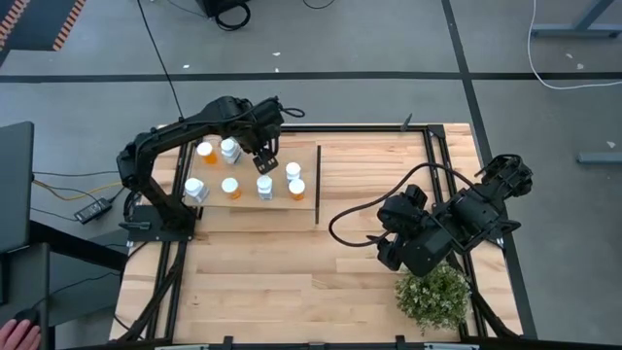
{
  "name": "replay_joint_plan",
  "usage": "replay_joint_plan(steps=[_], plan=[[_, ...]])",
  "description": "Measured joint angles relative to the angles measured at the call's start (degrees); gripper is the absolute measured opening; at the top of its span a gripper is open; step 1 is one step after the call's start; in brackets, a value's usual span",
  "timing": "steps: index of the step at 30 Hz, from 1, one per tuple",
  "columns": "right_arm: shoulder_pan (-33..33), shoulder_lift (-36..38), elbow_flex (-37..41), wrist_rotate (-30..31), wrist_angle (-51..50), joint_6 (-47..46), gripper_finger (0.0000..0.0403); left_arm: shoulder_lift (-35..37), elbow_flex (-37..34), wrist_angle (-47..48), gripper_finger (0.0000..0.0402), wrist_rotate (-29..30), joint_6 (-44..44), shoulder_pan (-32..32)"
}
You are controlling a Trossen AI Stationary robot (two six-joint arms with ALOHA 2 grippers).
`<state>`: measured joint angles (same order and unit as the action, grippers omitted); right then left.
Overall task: Pick and place medicine bottles onto shelf by color
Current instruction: Put the orange pill bottle on the shelf, then adjust the white pill bottle on the shelf
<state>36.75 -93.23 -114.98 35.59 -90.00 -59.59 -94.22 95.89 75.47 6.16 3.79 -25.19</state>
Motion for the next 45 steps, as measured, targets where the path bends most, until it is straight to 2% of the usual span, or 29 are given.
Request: replay_joint_plan(steps=[15,27,35,39,45], plan=[[0.0,0.0,0.0,0.0,0.0,0.1,0.0355,-0.7,0.0,-0.6,0.0241,-2.5,3.3,-0.1],[0.0,0.0,0.0,0.0,0.0,0.2,0.0355,-0.7,0.5,-0.1,0.0292,-1.9,4.1,-0.1],[-0.4,0.0,-1.2,0.9,0.6,0.9,0.0355,-0.7,11.2,9.1,0.0296,-1.3,3.1,-0.1],[-3.9,0.0,-1.7,3.2,3.8,6.1,0.0355,-0.6,17.5,11.5,0.0294,-1.3,4.8,0.1],[-15.1,0.0,-1.7,-6.7,17.6,22.3,0.0355,-0.6,26.6,11.6,0.0293,-0.8,6.3,1.4]])
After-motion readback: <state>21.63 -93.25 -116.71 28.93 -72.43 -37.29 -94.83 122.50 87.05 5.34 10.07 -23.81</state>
